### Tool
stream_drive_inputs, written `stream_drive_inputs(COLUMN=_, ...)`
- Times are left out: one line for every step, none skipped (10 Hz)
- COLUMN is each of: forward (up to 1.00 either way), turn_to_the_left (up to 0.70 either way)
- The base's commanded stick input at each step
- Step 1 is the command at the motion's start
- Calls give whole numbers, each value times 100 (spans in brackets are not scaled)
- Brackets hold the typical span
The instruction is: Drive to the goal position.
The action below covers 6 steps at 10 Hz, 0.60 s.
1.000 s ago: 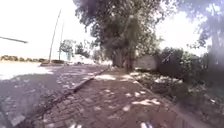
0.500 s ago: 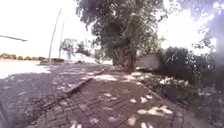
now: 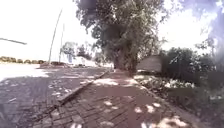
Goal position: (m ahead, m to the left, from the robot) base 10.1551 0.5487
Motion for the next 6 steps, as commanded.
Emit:
stream_drive_inputs(forward=70, turn_to_the_left=0)
stream_drive_inputs(forward=70, turn_to_the_left=0)
stream_drive_inputs(forward=70, turn_to_the_left=0)
stream_drive_inputs(forward=70, turn_to_the_left=0)
stream_drive_inputs(forward=70, turn_to_the_left=0)
stream_drive_inputs(forward=70, turn_to_the_left=0)
